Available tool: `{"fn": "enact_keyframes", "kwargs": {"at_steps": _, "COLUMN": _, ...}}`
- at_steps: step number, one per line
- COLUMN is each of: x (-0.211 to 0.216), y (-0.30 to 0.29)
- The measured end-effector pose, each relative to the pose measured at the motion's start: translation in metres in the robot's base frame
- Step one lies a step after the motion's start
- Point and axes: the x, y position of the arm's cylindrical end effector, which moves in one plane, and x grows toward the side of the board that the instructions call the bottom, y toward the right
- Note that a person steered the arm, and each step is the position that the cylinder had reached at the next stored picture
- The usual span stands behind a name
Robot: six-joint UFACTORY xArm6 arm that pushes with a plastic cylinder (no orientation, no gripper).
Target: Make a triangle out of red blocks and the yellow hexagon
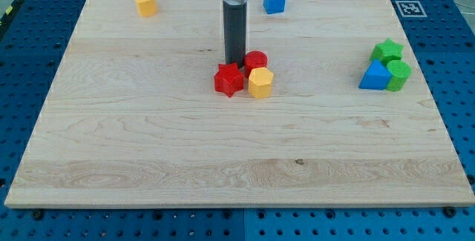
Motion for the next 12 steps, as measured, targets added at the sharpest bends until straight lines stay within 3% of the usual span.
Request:
{"fn": "enact_keyframes", "kwargs": {"at_steps": 2, "x": 0.002, "y": 0.011}}
{"fn": "enact_keyframes", "kwargs": {"at_steps": 3, "x": 0.023, "y": 0.011}}
{"fn": "enact_keyframes", "kwargs": {"at_steps": 12, "x": 0.024, "y": 0.111}}
